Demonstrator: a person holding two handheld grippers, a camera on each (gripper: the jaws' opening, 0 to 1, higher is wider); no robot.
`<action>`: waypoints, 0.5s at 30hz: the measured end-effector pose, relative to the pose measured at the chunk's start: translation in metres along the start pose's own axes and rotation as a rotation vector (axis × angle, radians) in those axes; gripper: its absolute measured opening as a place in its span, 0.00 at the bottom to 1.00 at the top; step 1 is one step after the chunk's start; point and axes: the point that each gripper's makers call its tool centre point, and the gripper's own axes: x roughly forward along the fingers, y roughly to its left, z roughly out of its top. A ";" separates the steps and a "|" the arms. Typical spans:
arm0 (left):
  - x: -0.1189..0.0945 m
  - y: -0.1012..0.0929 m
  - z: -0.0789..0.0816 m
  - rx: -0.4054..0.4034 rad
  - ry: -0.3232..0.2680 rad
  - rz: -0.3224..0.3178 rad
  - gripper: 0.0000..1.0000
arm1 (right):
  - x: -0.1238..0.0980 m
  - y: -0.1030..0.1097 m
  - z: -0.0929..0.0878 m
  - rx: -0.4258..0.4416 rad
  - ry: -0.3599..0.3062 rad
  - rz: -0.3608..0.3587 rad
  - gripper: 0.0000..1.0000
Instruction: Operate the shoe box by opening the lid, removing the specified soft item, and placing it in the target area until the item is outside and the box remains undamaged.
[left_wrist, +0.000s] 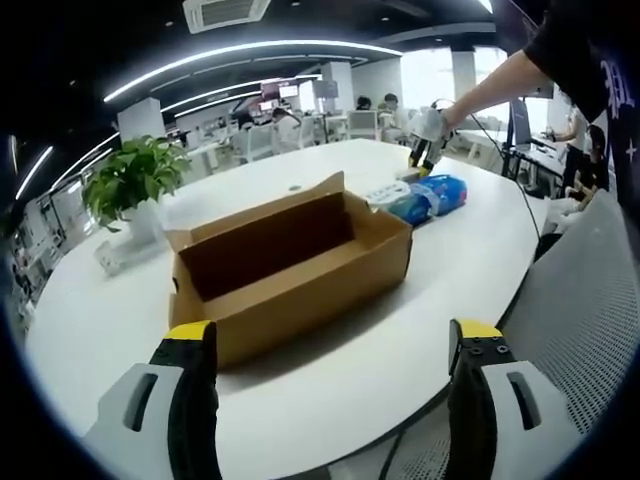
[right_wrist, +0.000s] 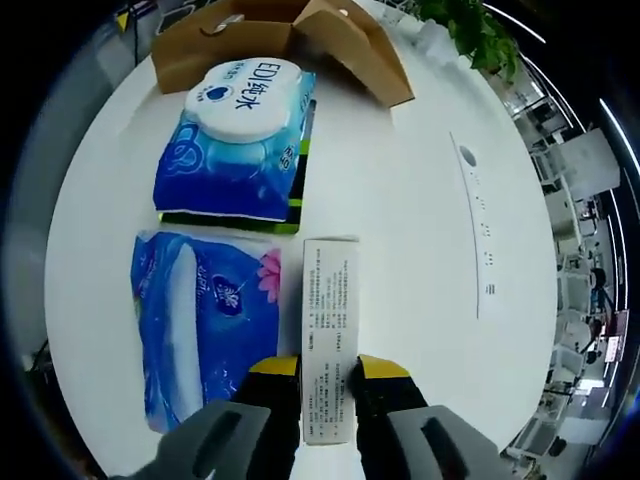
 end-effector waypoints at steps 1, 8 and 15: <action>0.000 0.000 0.000 0.001 -0.001 0.000 0.96 | 0.000 0.000 0.000 0.006 -0.001 0.001 0.16; 0.000 0.000 0.000 -0.001 0.000 0.001 0.96 | 0.002 -0.004 -0.002 -0.004 0.005 -0.005 0.17; 0.000 0.000 0.000 0.000 0.001 0.001 0.96 | 0.000 -0.006 0.000 -0.011 0.008 -0.012 0.17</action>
